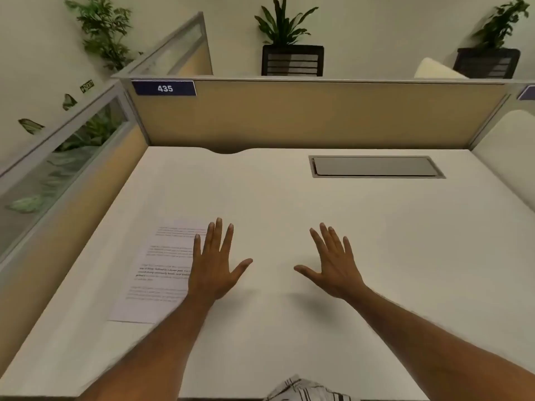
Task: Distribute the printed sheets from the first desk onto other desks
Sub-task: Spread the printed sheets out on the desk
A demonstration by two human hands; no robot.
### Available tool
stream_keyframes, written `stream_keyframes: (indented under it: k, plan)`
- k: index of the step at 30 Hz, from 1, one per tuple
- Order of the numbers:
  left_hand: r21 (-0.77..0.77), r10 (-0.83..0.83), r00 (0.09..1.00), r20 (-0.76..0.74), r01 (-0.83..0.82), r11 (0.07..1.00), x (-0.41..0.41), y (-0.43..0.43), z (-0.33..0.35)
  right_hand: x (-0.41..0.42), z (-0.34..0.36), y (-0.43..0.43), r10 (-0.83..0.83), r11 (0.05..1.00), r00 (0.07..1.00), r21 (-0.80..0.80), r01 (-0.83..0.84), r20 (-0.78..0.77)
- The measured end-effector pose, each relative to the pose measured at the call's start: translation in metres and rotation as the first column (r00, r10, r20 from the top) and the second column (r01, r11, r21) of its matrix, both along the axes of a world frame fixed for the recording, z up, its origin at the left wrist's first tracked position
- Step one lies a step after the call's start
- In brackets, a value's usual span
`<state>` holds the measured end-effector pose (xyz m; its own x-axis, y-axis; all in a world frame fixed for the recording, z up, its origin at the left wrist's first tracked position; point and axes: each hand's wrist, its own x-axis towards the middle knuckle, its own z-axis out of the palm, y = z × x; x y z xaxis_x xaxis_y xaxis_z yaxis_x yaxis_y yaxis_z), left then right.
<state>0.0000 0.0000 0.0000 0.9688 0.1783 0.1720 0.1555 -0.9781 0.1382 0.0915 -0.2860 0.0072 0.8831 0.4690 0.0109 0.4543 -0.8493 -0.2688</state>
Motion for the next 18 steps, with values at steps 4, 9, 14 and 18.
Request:
stream_keyframes:
  k: [4, 9, 14, 18]
  plan:
    - [0.034, 0.089, 0.993, -0.074, -0.087, 0.996, -0.023, 0.033, -0.009, -0.017, -0.012, 0.043, 0.080, 0.997, 0.993, -0.016, -0.081, -0.083]
    - [0.001, 0.193, 0.964, -0.184, -0.196, 0.981, -0.057, 0.084, -0.022, -0.042, -0.031, 0.111, 0.174, 0.985, 0.968, 0.012, -0.175, -0.180]
    - [-0.039, 0.326, 0.910, -0.257, -0.347, 0.937, -0.081, 0.125, -0.030, -0.066, -0.043, 0.168, 0.229, 0.973, 0.942, 0.018, -0.232, -0.244]
    - [-0.088, 0.401, 0.854, -0.332, -0.451, 0.888, -0.095, 0.151, -0.035, -0.085, -0.049, 0.205, 0.249, 0.968, 0.924, 0.039, -0.249, -0.289]
